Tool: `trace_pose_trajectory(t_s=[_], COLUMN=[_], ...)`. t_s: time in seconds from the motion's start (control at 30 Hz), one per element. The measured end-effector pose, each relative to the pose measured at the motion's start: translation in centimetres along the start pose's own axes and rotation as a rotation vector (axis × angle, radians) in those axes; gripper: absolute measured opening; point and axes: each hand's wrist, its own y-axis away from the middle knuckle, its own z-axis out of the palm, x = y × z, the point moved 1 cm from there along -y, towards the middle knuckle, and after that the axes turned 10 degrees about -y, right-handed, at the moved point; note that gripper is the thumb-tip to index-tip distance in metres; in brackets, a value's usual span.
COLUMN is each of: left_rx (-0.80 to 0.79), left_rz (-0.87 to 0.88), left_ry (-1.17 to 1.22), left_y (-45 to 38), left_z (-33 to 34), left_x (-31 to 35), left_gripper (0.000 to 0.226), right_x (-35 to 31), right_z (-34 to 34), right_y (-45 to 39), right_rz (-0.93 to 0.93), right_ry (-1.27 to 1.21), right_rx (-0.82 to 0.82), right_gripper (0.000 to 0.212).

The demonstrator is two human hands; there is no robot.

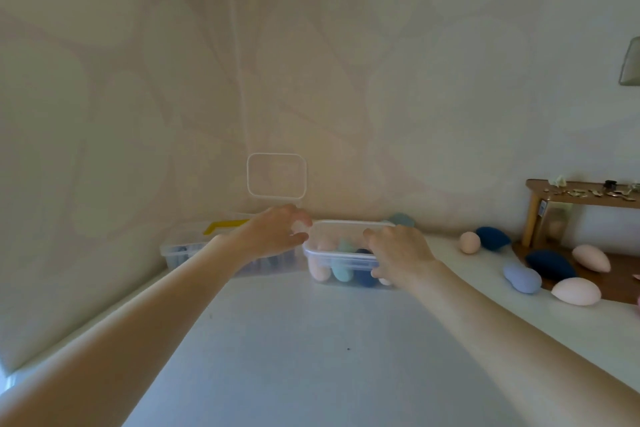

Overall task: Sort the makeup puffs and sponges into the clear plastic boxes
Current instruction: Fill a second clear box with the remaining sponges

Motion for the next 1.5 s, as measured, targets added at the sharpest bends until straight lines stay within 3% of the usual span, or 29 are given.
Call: trace_pose_trajectory(t_s=[0.17, 0.37, 0.5, 0.57, 0.67, 0.77, 0.97, 1.13, 1.27, 1.4, 1.5], left_rx=[-0.135, -0.1, -0.17, -0.132, -0.12, -0.194, -0.31, -0.409, -0.24, -0.013, 0.055], left_rz=[0.001, 0.031, 0.094, 0.043, -0.104, -0.182, -0.248, -0.398, -0.431, -0.394, -0.341], left_ry=[-0.063, -0.239, -0.092, 0.031, 0.024, -0.055, -0.1, -0.103, -0.087, -0.209, -0.25], left_y=[-1.4, -1.2, -0.3, -0.7, -2.9, -5.6, -9.6, -10.7, -10.3, -9.3, -8.5], left_z=[2.3, 3.2, 1.0, -0.4, -1.4, -0.1, 2.8, 3.8, 3.9, 1.2, -1.9], left_x=[-1.1, -1.4, -2.5, -3.8, -5.7, -6.9, -8.3, -10.5, -11.1, -10.6, -8.7], left_gripper=[0.042, 0.04, 0.039, 0.04, 0.033, 0.036, 0.047, 0.028, 0.022, 0.021, 0.019], right_x=[0.4, 0.0, -0.2, -0.8, -1.9, -2.9, -4.9, -6.4, -7.7, -8.0, -6.9], right_z=[1.2, 1.2, 1.3, 1.3, 1.0, 1.3, 2.6, 3.5, 4.5, 3.5, 1.0], right_y=[-1.9, -4.6, -6.8, -8.1, -9.7, -11.0, -14.7, -18.4, -19.6, -19.0, -17.3], right_rz=[0.023, 0.069, 0.138, 0.136, 0.061, -0.035, -0.188, -0.18, -0.161, -0.152, -0.121], right_ry=[0.012, -0.018, -0.056, -0.078, -0.13, -0.247, -0.435, -0.58, -0.63, -0.771, -0.816], right_rx=[0.035, -0.001, -0.048, -0.062, -0.007, -0.007, -0.07, -0.096, -0.114, 0.031, 0.133], right_gripper=[0.036, 0.039, 0.041, 0.043, 0.037, 0.031, 0.042, 0.039, 0.034, 0.027, 0.025])
